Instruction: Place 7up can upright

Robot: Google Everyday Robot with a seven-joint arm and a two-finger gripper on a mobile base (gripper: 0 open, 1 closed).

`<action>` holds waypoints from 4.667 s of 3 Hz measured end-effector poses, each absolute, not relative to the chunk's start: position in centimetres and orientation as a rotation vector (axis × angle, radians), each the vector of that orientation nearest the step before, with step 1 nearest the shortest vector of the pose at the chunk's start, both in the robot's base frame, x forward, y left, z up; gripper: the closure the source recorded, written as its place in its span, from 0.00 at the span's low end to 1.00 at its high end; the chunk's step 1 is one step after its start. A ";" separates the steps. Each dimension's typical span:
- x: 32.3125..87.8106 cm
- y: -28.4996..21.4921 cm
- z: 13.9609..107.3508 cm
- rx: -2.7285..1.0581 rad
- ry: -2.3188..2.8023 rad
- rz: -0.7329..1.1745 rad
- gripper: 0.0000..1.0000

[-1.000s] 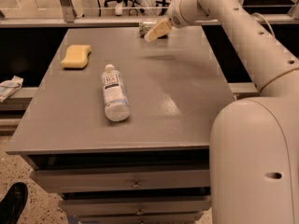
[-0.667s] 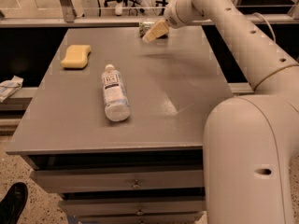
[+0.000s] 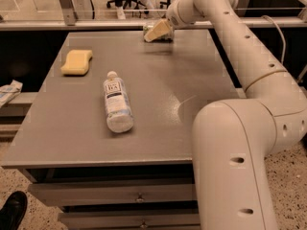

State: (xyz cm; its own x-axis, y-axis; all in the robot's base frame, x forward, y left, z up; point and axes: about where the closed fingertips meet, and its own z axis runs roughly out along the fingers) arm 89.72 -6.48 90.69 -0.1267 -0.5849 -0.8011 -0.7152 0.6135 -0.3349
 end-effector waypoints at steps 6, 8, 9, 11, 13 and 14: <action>86.3 -1.6 89.3 -1.356 1.847 0.222 0.00; 87.2 -4.4 88.3 -1.261 1.907 0.222 0.00; 88.0 -6.0 88.3 -1.167 1.904 0.256 0.00; 88.9 -6.6 88.7 -1.134 1.880 0.233 0.00; 88.0 -5.4 86.3 -1.229 1.935 0.223 0.23; 87.7 -5.3 86.1 -1.254 1.944 0.221 0.47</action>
Offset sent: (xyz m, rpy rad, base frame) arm -0.0318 0.0489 0.0202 -0.0814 0.1387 0.2563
